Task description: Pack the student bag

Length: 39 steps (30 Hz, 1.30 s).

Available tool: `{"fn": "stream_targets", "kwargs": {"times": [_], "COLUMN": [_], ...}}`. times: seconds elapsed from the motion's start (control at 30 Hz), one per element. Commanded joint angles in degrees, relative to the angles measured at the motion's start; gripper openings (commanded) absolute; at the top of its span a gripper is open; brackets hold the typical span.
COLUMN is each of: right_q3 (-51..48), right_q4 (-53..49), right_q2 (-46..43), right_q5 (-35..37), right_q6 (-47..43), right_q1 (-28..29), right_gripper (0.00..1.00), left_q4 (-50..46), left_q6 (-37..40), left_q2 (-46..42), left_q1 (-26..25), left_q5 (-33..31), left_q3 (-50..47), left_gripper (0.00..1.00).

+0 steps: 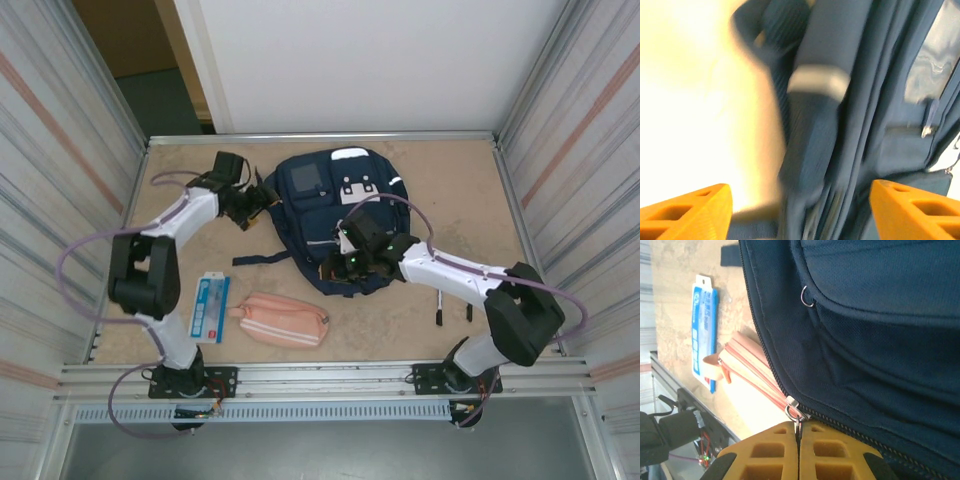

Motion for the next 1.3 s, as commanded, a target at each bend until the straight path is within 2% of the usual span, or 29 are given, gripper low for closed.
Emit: {"fn": "stream_targets", "kwargs": {"times": [0.0,0.2,0.3,0.4,0.5,0.63,0.67,0.77,0.9,1.13,1.27], "right_q3": [3.81,6.68,8.32,8.85,8.75,6.68,5.67,2.8,-2.99,-12.07,-12.07], "right_q4": [3.88,7.5,8.03,7.86,7.92,4.71,3.86,-0.05,-3.25,-10.16,-10.08], "right_q2": [2.38,7.3,8.98,9.48,9.8,7.42,6.41,2.93,-3.59,-14.16,-16.3], "right_q5": [0.95,-3.97,-5.88,-4.75,-4.85,-2.69,-2.31,-1.98,-0.51,1.85,1.69], "right_q6": [0.08,-0.51,-0.32,0.02,0.76,-0.04,-0.49,-1.55,-2.93,-5.52,-5.35], "right_q1": [1.39,2.77,3.41,4.19,4.33,4.18,3.91,2.48,0.19,-5.94,-6.81], "right_gripper": [0.0,0.0,0.0,0.0,0.0,0.0,0.0,0.0,0.0,0.0,0.0], "left_q4": [-3.11,5.18,7.98,6.66,7.59,6.19,5.58,5.08,8.34,8.41,5.24], "left_q6": [-2.53,-10.09,-13.51,-13.53,-13.21,-11.06,-9.15,-5.9,-5.36,-2.33,0.01], "left_q2": [-9.7,-18.47,-18.88,-17.31,-16.13,-15.84,-15.54,-14.17,-11.96,-8.29,-3.56], "left_q1": [-1.17,-9.49,-13.04,-15.02,-14.98,-14.85,-14.61,-13.11,-9.66,-1.98,0.99], "left_q5": [0.65,1.41,-1.81,-6.43,-7.34,-13.51,-14.46,-14.3,-9.0,-2.93,-4.4], "left_q3": [-9.07,-19.81,-21.49,-20.58,-20.91,-20.37,-19.75,-18.68,-18.95,-14.61,-8.15], "left_gripper": [0.79,0.77,0.75,0.69,0.51,0.07,0.0,0.0,0.0,0.0,0.0]}}
